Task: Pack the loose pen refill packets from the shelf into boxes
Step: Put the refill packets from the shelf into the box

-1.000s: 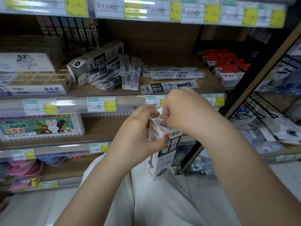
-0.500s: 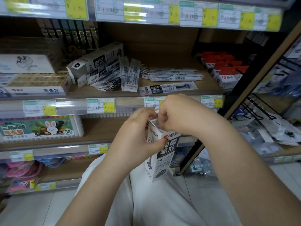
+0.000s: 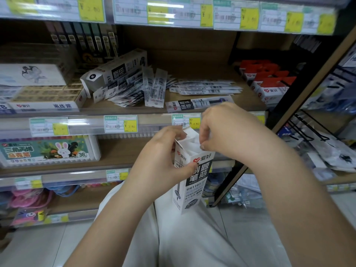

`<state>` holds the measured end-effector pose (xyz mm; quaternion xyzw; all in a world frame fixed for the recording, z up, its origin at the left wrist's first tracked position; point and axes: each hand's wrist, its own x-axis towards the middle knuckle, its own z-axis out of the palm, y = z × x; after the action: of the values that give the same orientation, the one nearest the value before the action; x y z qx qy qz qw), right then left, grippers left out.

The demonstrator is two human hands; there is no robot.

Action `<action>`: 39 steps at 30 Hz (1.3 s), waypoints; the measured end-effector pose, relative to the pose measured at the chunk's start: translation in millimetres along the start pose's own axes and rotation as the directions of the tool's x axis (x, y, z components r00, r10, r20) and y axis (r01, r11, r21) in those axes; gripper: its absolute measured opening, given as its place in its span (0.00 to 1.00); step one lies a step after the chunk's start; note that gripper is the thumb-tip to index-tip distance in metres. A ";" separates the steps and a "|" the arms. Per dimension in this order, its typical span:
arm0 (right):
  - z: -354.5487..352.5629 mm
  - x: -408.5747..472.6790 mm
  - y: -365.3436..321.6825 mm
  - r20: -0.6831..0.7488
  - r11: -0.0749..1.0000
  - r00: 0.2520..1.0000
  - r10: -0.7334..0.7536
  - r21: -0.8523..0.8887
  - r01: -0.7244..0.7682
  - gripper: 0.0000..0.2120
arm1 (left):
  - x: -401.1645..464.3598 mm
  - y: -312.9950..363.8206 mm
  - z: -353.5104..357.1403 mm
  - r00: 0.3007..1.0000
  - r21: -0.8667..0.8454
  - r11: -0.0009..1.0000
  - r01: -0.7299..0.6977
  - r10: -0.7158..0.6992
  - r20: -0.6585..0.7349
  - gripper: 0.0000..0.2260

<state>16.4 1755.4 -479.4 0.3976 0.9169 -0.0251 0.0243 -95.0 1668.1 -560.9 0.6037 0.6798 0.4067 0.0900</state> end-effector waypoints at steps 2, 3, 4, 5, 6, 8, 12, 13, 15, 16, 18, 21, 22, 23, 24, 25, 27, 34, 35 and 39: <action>2.3 1.0 0.3 0.009 1.000 1.000 0.025 0.003 -0.025 0.05 | -0.7 0.3 -0.1 1.000 0.010 1.000 -0.005 0.005 0.001 0.25; 2.5 1.3 -0.1 0.000 1.000 1.000 0.028 0.002 -0.028 0.05 | -0.9 0.5 0.0 1.000 0.011 1.000 -0.009 0.009 0.001 0.25; 3.0 1.6 -1.0 -0.010 1.000 1.000 0.026 0.005 -0.026 0.04 | -1.0 0.8 0.1 1.000 0.011 1.000 -0.009 0.009 0.001 0.25; 4.1 1.8 -1.8 -0.031 1.000 0.999 0.016 0.013 -0.016 0.03 | -0.9 1.1 0.0 1.000 0.010 1.000 -0.005 0.005 0.002 0.25; 5.8 1.7 -3.3 -0.047 1.000 0.999 -0.002 0.021 0.003 0.03 | -0.9 1.4 -0.2 1.000 0.009 1.000 -0.002 0.002 0.004 0.25; 9.3 1.4 -7.2 -0.068 0.998 0.997 -0.048 0.044 0.051 0.02 | -0.6 1.7 -0.5 1.000 0.014 1.000 -0.007 0.007 0.005 0.26; 8.5 0.0 -8.5 -0.048 0.995 0.995 -0.088 0.034 0.089 0.05 | -0.3 2.3 -1.0 1.000 0.016 1.000 -0.015 0.015 0.008 0.25; 6.8 -0.3 -7.7 -0.051 0.997 0.996 -0.076 0.029 0.078 0.04 | -0.6 2.1 -0.9 1.000 0.012 1.000 -0.011 0.011 0.009 0.25; 1.6 -1.7 -6.2 -0.073 0.998 0.997 -0.027 0.059 0.031 0.03 | -1.3 1.2 -1.3 1.000 0.009 1.000 -0.009 0.009 0.003 0.26; -0.6 -2.8 -5.4 -0.095 0.997 0.996 -0.001 0.075 0.008 0.04 | -1.5 0.5 -1.6 1.000 0.010 1.000 -0.009 0.009 -0.001 0.26; -3.4 -5.8 -3.5 -0.154 0.998 0.988 0.024 0.060 -0.015 0.05 | -1.4 -0.8 -2.6 1.000 0.017 1.000 -0.008 0.008 -0.002 0.25; -1.6 -7.5 -1.0 -0.197 0.998 0.979 0.060 -0.024 -0.066 0.08 | -1.0 -1.7 -2.1 1.000 0.015 1.000 -0.010 0.010 0.003 0.25; 0.0 -6.8 -0.8 -0.197 0.996 0.978 0.068 -0.048 -0.079 0.08 | -0.8 -1.5 -1.3 1.000 0.015 1.000 -0.013 0.013 0.003 0.24; 1.3 -6.4 -1.3 -0.192 0.995 0.979 0.068 -0.064 -0.082 0.09 | -0.7 -1.3 -0.7 1.000 0.013 1.000 -0.014 0.014 0.002 0.24; 2.3 -5.5 -1.8 -0.187 0.995 0.981 0.059 -0.071 -0.073 0.09 | -0.7 -1.0 -0.1 1.000 0.008 1.000 -0.011 0.011 0.001 0.24; 3.3 -4.2 -1.8 -0.181 0.996 0.983 0.040 -0.074 -0.054 0.08 | -0.8 -0.8 0.3 1.000 0.004 1.000 -0.008 0.008 0.000 0.24; 3.1 -3.1 -1.8 -0.147 0.998 0.989 -0.001 -0.067 -0.009 0.07 | -1.0 -0.3 0.0 1.000 0.004 1.000 -0.003 0.003 -0.001 0.25; 4.9 -5.2 -3.1 -0.132 1.000 0.991 -0.030 0.000 0.031 0.06 | -0.8 -2.7 -0.8 1.000 0.007 1.000 -0.006 0.007 -0.007 0.25; 7.4 -5.1 -2.2 -0.147 0.999 0.988 -0.036 0.002 0.037 0.04 | -0.7 -2.9 -0.4 1.000 0.006 1.000 -0.010 0.010 -0.005 0.26; 11.1 4.5 2.0 -0.101 0.999 0.995 0.000 -0.043 -0.004 0.12 | -1.0 -2.2 0.8 1.000 0.001 1.000 -0.021 0.021 -0.001 0.25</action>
<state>15.1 1759.3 -490.7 0.3986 0.9169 0.0148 -0.0136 -96.0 1667.7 -563.2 0.6107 0.6736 0.4075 0.0851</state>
